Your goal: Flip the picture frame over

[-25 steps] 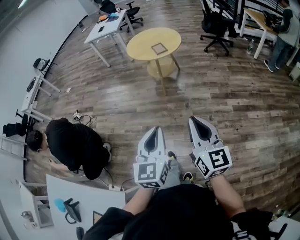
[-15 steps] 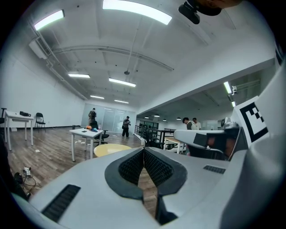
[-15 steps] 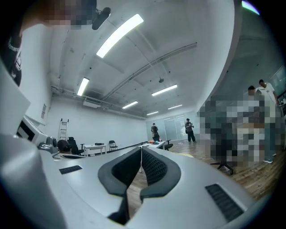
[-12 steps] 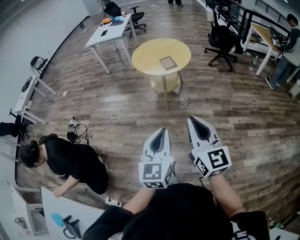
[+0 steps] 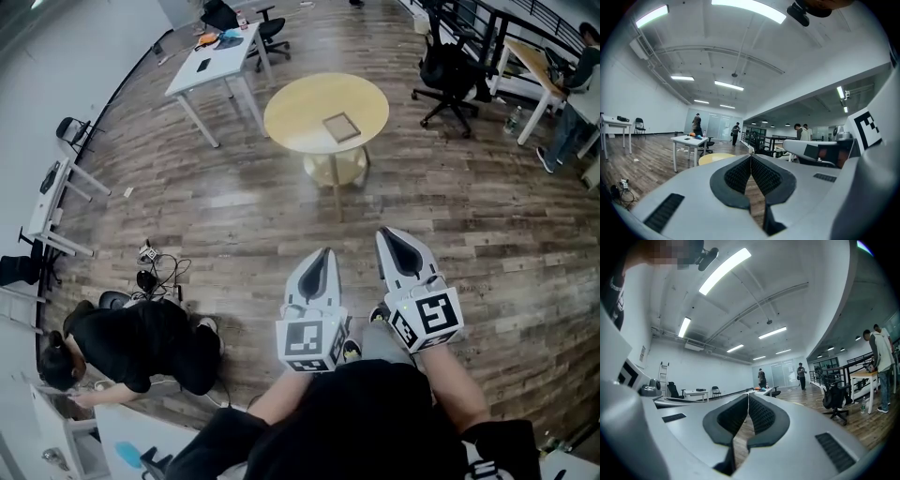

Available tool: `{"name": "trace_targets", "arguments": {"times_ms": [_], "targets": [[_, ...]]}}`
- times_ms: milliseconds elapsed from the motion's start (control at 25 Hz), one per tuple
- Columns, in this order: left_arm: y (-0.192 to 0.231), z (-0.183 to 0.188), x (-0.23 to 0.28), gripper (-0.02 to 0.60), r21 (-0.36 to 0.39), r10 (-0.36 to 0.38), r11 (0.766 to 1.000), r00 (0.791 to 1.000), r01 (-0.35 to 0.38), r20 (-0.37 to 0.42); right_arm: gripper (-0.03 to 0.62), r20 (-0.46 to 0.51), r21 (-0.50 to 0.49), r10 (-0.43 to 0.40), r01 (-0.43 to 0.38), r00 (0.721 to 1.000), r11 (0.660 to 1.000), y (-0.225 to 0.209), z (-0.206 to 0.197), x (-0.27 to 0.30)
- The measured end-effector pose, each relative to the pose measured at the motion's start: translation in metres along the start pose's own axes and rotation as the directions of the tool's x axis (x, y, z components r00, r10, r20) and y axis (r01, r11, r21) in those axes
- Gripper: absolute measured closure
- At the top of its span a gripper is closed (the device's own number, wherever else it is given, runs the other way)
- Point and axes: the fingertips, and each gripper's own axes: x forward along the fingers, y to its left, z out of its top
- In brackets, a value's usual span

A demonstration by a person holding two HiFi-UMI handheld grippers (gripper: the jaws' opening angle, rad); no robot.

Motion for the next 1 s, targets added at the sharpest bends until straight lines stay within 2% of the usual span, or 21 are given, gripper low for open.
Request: {"name": "trace_targets", "arguments": {"times_ms": [200,480,760,1000], "targets": [[0.004,0.000,0.042,0.560,0.008,-0.015,1.000,1.000,0.015,-0.014,0.576,0.002,0.006,-0.006,0.006,1.000,1.000,-0.028,-0.006,0.030],[0.017,0.016,0.127,0.560,0.040,-0.012,0.999,1.000,0.013,-0.012,0.576,0.011,0.014,-0.008,0.008,1.000,1.000,-0.092,0.001,0.096],[0.028,0.032,0.210,0.560,0.062,0.028,0.998,1.000,-0.028,0.001,0.576,0.039,0.001,0.017,-0.017,0.999,1.000,-0.157,0.013,0.152],[0.038,0.032,0.266,0.560,0.073,0.082,0.994,0.997,-0.081,-0.012,0.576,0.027,0.028,0.046,-0.047,0.999,0.998,-0.205,0.004,0.195]]}}
